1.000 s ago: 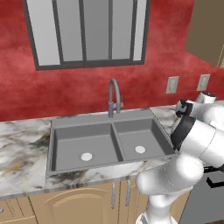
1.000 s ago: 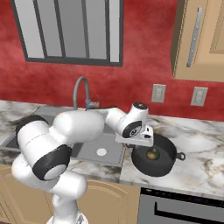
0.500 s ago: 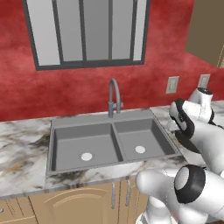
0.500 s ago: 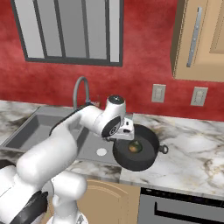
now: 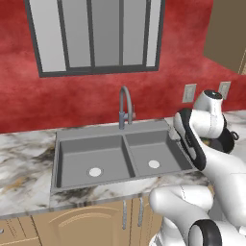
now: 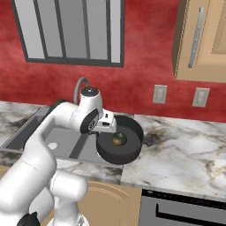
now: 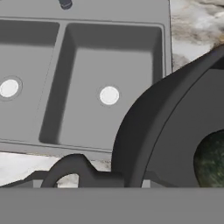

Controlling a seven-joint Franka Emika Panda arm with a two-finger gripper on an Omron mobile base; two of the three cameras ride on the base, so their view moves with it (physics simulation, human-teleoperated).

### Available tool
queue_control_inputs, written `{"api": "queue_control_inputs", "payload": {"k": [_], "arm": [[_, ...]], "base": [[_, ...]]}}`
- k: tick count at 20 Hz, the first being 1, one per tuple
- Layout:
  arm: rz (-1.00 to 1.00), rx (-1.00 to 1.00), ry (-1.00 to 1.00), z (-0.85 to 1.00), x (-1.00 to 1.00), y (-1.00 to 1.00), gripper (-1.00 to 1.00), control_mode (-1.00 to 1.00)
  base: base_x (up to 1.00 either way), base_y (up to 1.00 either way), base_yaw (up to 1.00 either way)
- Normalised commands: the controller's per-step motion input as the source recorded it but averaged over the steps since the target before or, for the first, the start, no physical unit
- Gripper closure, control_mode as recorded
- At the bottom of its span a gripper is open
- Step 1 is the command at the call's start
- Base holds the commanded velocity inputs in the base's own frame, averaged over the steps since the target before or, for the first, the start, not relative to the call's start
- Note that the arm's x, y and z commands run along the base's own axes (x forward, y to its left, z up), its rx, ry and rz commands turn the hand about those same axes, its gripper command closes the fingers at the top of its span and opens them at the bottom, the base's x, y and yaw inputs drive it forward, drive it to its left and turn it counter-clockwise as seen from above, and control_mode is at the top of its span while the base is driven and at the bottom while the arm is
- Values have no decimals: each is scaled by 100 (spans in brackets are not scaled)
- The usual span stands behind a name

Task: Dump the squash from the pot into the sink. Then turn on the water and wash the squash. Then turn off the water and put the squash back in the pot.

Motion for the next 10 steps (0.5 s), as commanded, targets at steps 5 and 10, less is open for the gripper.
{"api": "queue_control_inputs", "payload": {"k": [5,10], "arm": [[0,0,0,76,7,32,100,-100],[0,0,0,68,-19,29,100,-100]], "base": [[0,0,0],[0,0,0]]}}
